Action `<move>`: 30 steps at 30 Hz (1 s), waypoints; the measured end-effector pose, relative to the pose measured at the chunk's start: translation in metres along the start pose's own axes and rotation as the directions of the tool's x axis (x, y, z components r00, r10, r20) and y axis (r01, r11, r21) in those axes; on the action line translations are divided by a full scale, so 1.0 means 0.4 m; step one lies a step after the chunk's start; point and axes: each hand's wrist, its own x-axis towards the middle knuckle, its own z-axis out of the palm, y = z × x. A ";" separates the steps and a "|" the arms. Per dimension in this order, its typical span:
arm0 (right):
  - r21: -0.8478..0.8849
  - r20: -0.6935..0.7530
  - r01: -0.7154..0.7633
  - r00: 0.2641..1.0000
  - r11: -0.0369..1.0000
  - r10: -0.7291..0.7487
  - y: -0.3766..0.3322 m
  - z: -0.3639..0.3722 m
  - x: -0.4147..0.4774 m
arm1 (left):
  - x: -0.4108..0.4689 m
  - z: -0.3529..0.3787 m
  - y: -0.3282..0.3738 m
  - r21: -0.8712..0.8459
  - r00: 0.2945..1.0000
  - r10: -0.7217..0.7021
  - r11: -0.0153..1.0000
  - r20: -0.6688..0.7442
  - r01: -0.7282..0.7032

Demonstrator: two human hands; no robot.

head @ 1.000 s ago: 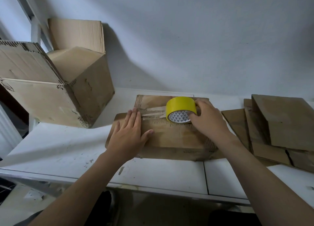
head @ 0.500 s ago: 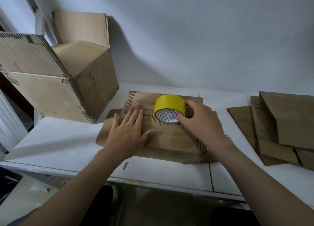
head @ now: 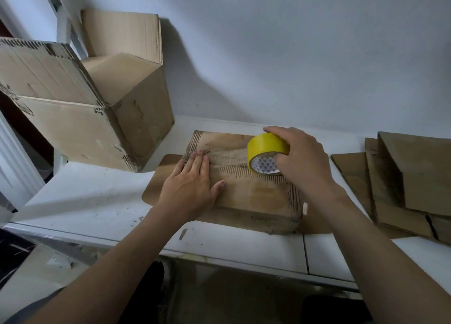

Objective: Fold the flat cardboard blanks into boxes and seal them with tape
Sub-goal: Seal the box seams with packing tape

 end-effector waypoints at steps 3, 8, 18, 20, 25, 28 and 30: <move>0.023 0.011 0.029 1.000 0.999 -0.029 0.044 -0.021 -0.002 | 0.006 0.004 0.002 -0.012 1.000 -0.003 1.000 0.014 0.003; 0.180 0.047 0.067 0.996 0.981 -0.077 0.098 -0.012 -0.018 | 0.009 -0.010 0.024 0.023 0.999 -0.021 1.000 0.035 0.020; 0.180 0.099 0.104 0.987 0.978 -0.123 0.121 0.003 -0.009 | 0.038 -0.005 0.097 -0.064 0.997 0.083 0.995 0.011 -0.082; 0.252 0.044 0.101 0.992 0.962 -0.115 0.112 0.002 -0.006 | 0.037 0.000 0.096 -0.069 0.996 0.083 0.994 0.023 -0.081; 0.253 -0.055 0.162 0.987 0.954 -0.153 0.111 -0.029 -0.004 | 0.038 -0.002 0.096 -0.084 0.997 0.065 0.995 0.038 -0.062; 0.157 -0.069 0.149 0.988 0.976 -0.139 0.147 -0.057 -0.004 | 0.040 -0.002 0.093 -0.120 0.997 0.062 0.991 0.036 -0.057; 0.156 -0.043 0.159 0.987 0.975 -0.154 0.162 -0.063 -0.015 | 0.042 -0.007 0.093 -0.122 0.997 0.063 0.991 0.035 -0.058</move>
